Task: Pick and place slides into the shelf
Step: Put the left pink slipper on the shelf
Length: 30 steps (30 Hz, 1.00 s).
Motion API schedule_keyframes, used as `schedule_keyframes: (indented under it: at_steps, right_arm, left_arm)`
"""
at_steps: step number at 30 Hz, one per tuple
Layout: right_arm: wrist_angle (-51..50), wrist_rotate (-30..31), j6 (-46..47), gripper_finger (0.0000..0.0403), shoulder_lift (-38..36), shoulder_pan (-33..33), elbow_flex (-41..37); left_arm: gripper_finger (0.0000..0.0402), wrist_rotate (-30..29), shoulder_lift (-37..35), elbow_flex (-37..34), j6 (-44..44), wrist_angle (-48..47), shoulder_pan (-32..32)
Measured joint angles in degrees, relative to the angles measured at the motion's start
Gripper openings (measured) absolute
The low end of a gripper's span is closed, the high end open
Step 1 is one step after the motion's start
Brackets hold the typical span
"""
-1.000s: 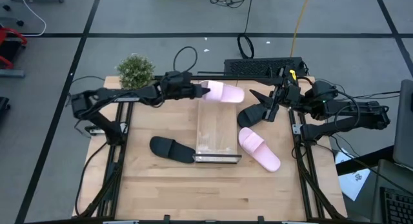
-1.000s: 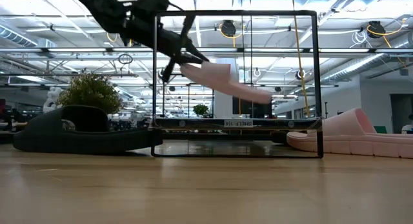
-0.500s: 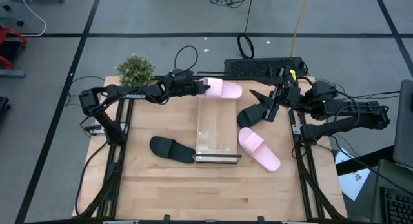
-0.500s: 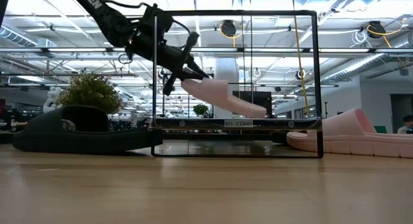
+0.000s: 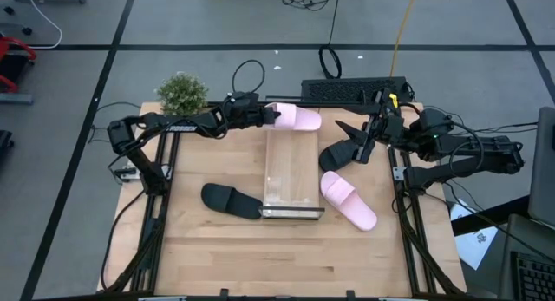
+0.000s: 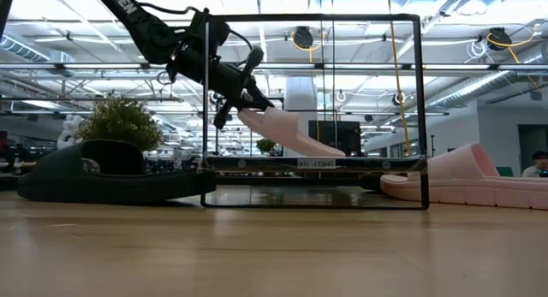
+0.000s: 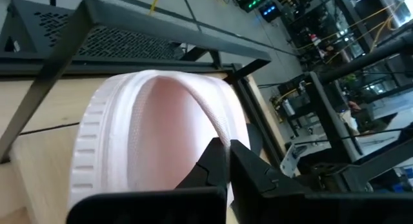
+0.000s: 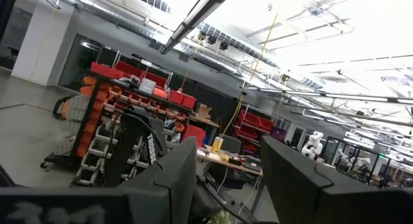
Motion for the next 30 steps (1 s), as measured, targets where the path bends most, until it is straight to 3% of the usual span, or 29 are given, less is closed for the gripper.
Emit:
schedule_keyframes:
  at_steps: [20,30]
  right_arm:
    - [-0.3,0.0,0.0,0.0162,0.0,0.0,0.0]
    - [-0.3,0.0,-0.2,0.0162,0.0,0.0,0.0]
  left_arm:
    - [0.0,4.3,0.1,-0.1,-2.8,8.7,-0.1]
    - [0.0,5.8,0.1,0.0,-0.7,2.0,-0.2]
